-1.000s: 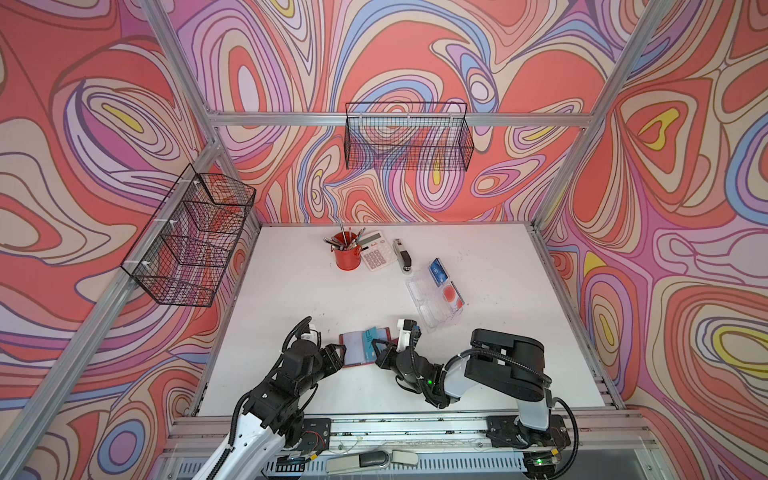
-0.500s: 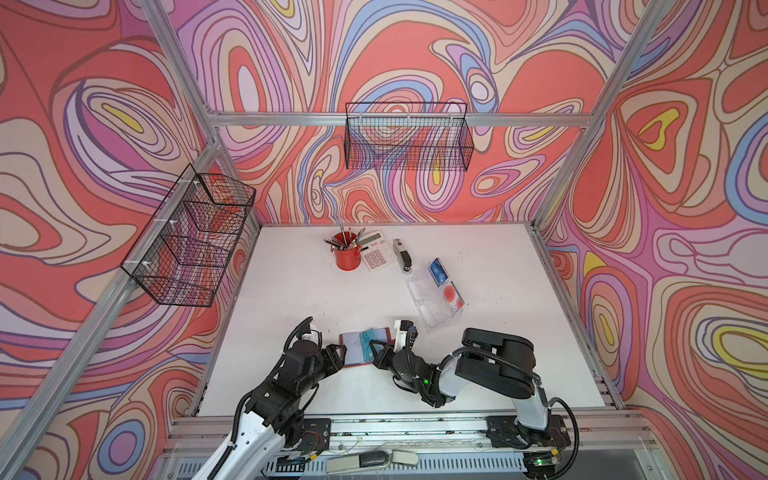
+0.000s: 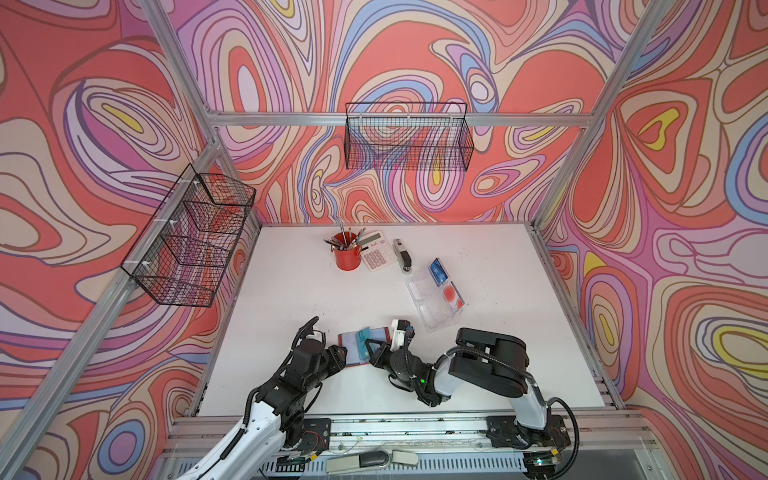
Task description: Put the credit cards into the card holder
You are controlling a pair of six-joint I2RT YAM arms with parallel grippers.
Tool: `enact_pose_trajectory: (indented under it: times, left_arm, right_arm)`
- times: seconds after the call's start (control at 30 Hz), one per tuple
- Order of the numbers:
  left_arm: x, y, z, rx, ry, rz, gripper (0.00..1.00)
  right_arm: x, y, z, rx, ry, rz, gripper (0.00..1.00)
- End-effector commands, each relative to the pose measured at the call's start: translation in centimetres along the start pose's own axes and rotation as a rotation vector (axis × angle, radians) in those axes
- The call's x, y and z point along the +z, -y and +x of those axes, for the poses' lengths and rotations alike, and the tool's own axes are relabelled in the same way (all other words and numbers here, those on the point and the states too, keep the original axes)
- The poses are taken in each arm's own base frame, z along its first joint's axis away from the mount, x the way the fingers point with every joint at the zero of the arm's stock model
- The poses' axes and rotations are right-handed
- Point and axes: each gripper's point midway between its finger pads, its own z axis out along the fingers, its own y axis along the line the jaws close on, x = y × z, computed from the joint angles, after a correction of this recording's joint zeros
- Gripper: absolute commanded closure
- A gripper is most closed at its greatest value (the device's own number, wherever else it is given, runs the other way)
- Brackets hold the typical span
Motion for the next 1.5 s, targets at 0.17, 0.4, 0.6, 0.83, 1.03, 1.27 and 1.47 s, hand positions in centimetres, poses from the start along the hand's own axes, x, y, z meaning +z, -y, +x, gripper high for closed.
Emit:
enact_pose_trajectory:
  times: [0.17,0.4,0.6,0.83,1.03,1.27,1.47]
  left_arm:
    - [0.6,-0.2,-0.5,-0.011,0.034,-0.003,0.47]
    - [0.8,-0.1,-0.4,-0.012,0.027,0.004,0.47]
    - [0.8,0.0,-0.2,-0.015,0.022,0.011,0.47]
    - [0.5,-0.5,-0.5,-0.013,0.037,-0.022,0.47]
    - [0.2,-0.6,-0.6,-0.017,0.051,-0.015,0.47]
    - [0.4,-0.7,-0.4,-0.024,0.045,-0.011,0.47]
    - [1.0,-1.0,-0.1,-0.029,0.035,-0.017,0.47]
  right_arm:
    - [-0.1,2.5,2.4,0.022,-0.051,0.062,1.00]
    - [-0.8,2.1,3.5,-0.017,-0.061,0.104,1.00]
    - [-0.3,2.9,4.5,0.010,-0.091,0.121,1.00]
    - [-1.4,3.5,3.1,-0.059,-0.059,0.232,0.76]
    - [-2.7,2.7,0.3,-0.211,-0.009,0.386,0.59]
    - [-1.5,2.1,1.5,-0.275,-0.072,0.405,0.58]
    - [0.6,1.8,3.8,-0.267,-0.148,0.372,0.63]
